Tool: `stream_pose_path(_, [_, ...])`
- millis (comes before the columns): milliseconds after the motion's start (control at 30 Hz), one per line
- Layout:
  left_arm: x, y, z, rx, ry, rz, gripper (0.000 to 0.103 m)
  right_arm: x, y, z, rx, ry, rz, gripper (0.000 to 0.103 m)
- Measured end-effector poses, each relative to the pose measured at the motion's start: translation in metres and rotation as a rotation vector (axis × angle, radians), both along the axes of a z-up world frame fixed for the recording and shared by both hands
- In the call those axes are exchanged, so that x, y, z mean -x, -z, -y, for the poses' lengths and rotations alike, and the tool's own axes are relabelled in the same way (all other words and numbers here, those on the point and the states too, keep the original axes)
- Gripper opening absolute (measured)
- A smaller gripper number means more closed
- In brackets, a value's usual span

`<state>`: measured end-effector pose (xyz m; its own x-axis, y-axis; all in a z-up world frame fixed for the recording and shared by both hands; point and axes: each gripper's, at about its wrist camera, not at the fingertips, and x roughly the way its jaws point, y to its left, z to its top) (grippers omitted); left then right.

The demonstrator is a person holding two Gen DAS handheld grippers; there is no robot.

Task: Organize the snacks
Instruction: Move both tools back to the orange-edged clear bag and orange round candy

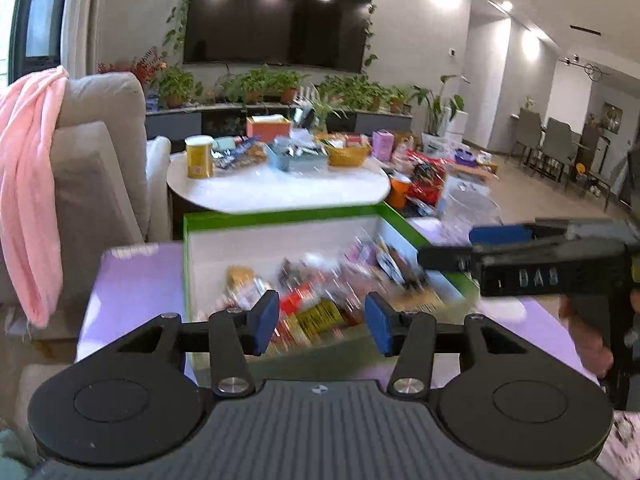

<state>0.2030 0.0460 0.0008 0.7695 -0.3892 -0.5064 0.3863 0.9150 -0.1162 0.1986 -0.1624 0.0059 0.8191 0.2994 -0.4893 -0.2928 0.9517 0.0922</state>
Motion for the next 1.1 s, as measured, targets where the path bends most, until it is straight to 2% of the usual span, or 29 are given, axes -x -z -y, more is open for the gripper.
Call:
stream_pose_path(100, [0.03, 0.015, 0.005, 0.017, 0.026, -0.052, 0.045, 0.014, 0.003, 0.01, 0.002, 0.01, -0.009, 0.062])
stream_pose_path(200, [0.057, 0.03, 0.014, 0.001, 0.075, -0.096, 0.045, 0.027, 0.01, 0.019, 0.0, 0.024, -0.03, 0.062])
stream_pose_path(367, [0.083, 0.047, 0.026, -0.007, 0.088, -0.128, 0.06, 0.045, 0.02, 0.026, -0.01, 0.033, -0.063, 0.062])
stream_pose_path(500, [0.091, 0.054, 0.037, -0.032, 0.114, -0.15, 0.06, 0.06, 0.027, 0.031, -0.022, 0.033, -0.075, 0.062])
stream_pose_path(633, [0.095, 0.065, 0.045, -0.063, 0.092, -0.171, 0.06, 0.069, 0.032, 0.036, -0.021, 0.037, -0.087, 0.062])
stream_pose_path(1100, [0.088, 0.078, 0.056, -0.073, 0.046, -0.21, 0.06, 0.072, 0.048, 0.05, -0.044, 0.036, -0.126, 0.062])
